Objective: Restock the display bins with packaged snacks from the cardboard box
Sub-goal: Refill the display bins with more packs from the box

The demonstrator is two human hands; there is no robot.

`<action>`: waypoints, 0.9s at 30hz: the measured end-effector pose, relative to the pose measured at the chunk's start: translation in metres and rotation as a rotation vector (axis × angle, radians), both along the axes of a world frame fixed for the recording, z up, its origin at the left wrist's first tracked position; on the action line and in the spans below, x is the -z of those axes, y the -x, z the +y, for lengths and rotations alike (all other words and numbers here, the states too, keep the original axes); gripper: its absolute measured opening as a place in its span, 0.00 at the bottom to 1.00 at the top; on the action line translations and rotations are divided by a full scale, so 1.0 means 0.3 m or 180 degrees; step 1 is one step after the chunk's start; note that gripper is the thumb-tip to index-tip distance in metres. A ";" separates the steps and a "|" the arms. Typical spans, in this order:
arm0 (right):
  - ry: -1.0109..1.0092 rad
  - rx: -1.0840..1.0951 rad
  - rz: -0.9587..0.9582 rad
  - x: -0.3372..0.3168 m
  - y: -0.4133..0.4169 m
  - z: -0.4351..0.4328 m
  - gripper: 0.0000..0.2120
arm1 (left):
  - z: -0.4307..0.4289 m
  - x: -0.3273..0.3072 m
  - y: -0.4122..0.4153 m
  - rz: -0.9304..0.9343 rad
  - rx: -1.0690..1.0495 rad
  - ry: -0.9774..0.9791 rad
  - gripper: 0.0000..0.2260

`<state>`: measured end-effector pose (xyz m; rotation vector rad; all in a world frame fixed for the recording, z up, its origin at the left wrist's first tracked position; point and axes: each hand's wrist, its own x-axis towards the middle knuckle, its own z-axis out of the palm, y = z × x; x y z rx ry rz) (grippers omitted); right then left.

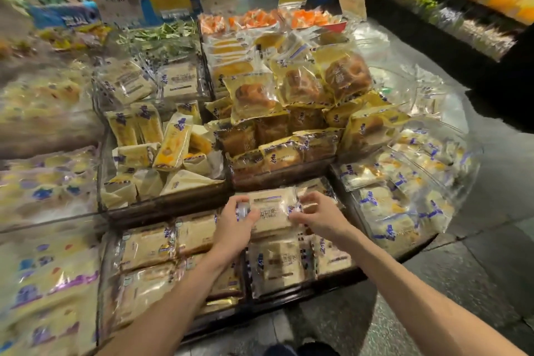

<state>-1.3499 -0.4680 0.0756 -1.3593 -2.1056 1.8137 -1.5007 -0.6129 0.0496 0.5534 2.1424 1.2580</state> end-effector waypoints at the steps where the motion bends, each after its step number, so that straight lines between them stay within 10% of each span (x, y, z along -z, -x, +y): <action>1: -0.0082 -0.0022 -0.0033 0.017 0.018 0.023 0.24 | 0.023 0.014 -0.005 0.0195 0.0015 0.0218 0.10; 12: -0.0952 -0.1128 -0.0517 0.124 0.151 0.102 0.20 | 0.146 0.158 0.047 0.1657 0.0069 0.1478 0.13; 21: -0.1412 -0.0834 -0.0358 0.155 0.106 0.101 0.21 | 0.138 0.105 0.065 0.1595 0.0691 0.1966 0.17; 27: -0.1465 -0.0122 0.0128 -0.006 -0.085 0.071 0.10 | 0.223 -0.177 0.036 0.2236 0.1430 0.1137 0.08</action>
